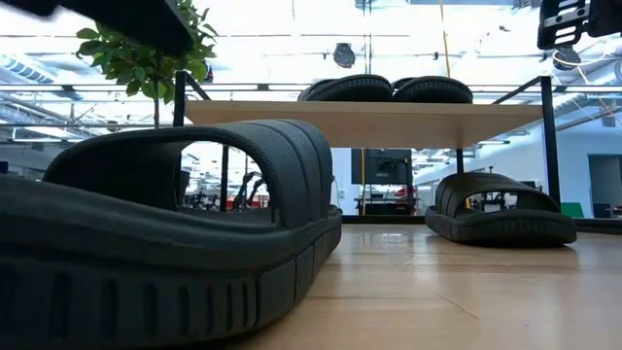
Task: Pick and place slides into the shelf
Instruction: Put the black slide under the shelf
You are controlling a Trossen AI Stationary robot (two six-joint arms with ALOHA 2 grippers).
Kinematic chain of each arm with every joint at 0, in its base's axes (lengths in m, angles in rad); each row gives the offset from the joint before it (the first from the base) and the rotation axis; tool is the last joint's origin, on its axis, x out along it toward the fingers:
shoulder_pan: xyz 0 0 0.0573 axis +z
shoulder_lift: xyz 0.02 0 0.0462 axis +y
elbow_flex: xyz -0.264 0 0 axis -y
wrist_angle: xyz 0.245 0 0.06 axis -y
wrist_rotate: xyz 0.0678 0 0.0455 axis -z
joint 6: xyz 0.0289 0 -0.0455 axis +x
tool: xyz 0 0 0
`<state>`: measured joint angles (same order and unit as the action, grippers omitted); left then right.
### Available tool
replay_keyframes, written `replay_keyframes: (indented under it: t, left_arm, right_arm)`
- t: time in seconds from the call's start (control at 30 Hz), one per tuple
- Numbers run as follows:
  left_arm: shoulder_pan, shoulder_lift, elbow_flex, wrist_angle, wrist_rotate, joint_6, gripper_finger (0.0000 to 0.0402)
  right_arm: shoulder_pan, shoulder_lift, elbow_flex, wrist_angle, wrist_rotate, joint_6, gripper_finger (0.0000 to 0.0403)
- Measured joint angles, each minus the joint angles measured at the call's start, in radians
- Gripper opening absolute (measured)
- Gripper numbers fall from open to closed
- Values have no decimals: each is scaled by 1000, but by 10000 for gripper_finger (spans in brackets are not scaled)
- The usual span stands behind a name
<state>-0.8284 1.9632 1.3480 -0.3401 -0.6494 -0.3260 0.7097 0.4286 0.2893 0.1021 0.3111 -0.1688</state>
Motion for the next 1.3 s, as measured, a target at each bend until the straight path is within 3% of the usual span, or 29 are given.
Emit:
replay_keyframes:
  t: [0.23,0.47,0.6,0.73,0.93,1.3]
  left_arm:
    - [-8,9,0,-3,-40,13,280]
    - [-36,31,2,2,-132,135,289]
    - [-43,106,63,-11,-180,220,289]
    - [-41,207,185,-124,-243,304,289]
    - [-13,308,353,-408,-289,212,289]
    - [43,315,379,-547,-261,120,289]
  right_arm:
    - [0,0,0,0,0,19,0]
    - [-1,0,0,0,0,19,0]
    - [-1,0,0,-1,0,18,0]
    - [-1,0,0,-1,1,18,0]
    - [-1,0,0,-1,1,19,0]
    - [-1,0,0,-1,1,29,0]
